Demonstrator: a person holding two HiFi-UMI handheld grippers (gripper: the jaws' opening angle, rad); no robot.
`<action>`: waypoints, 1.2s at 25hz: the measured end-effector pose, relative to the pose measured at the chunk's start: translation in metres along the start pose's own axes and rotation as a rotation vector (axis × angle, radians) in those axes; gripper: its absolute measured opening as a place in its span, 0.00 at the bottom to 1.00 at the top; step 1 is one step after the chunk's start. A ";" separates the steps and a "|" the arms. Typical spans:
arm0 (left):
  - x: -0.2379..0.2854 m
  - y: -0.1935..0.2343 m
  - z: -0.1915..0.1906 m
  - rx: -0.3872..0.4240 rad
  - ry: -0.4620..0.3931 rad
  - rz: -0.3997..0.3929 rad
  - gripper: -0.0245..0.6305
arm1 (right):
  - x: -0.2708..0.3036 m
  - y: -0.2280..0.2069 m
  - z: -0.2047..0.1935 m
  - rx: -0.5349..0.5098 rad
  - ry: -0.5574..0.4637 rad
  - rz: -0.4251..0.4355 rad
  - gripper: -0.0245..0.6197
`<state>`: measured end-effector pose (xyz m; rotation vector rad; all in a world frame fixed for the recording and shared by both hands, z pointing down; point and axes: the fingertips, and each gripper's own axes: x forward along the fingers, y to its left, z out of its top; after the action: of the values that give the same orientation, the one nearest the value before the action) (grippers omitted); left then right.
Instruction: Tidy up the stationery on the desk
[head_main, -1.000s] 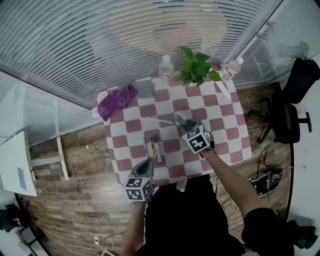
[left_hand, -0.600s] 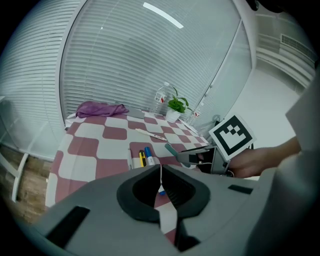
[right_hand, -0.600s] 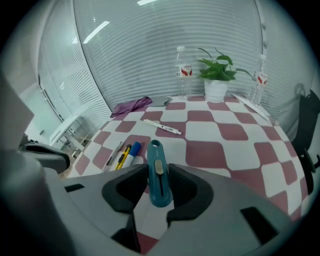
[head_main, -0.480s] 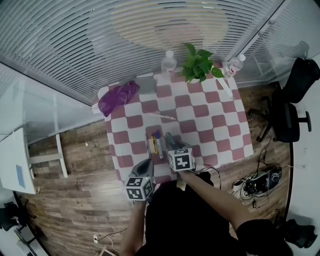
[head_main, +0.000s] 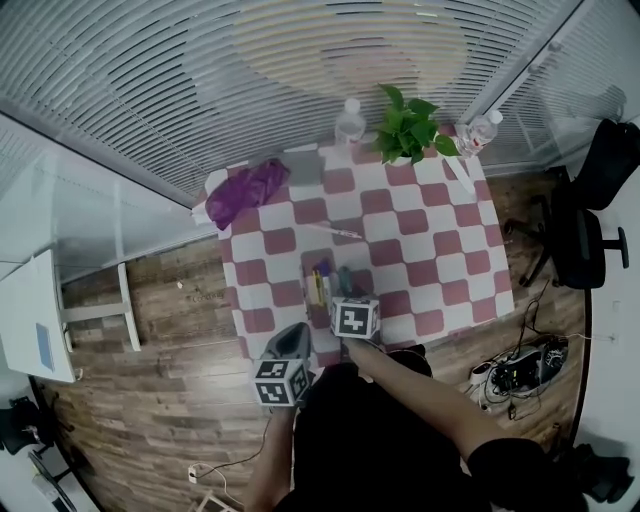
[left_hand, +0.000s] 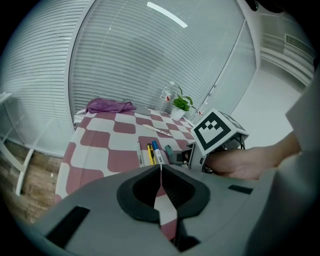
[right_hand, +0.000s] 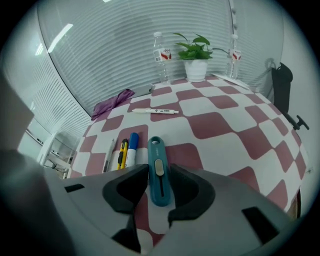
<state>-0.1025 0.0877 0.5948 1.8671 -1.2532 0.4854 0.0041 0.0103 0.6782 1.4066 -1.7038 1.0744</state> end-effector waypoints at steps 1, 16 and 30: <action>-0.001 0.001 0.000 -0.003 0.000 0.004 0.09 | 0.001 -0.001 0.000 0.017 0.001 -0.003 0.25; 0.007 -0.007 0.009 0.005 -0.011 -0.010 0.09 | -0.016 -0.001 0.023 -0.005 -0.048 0.113 0.37; 0.005 -0.012 0.018 0.128 -0.017 0.008 0.09 | -0.011 0.006 0.122 -0.732 -0.211 0.229 0.33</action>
<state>-0.0913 0.0727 0.5828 1.9771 -1.2669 0.5669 0.0006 -0.0942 0.6149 0.8823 -2.1458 0.3276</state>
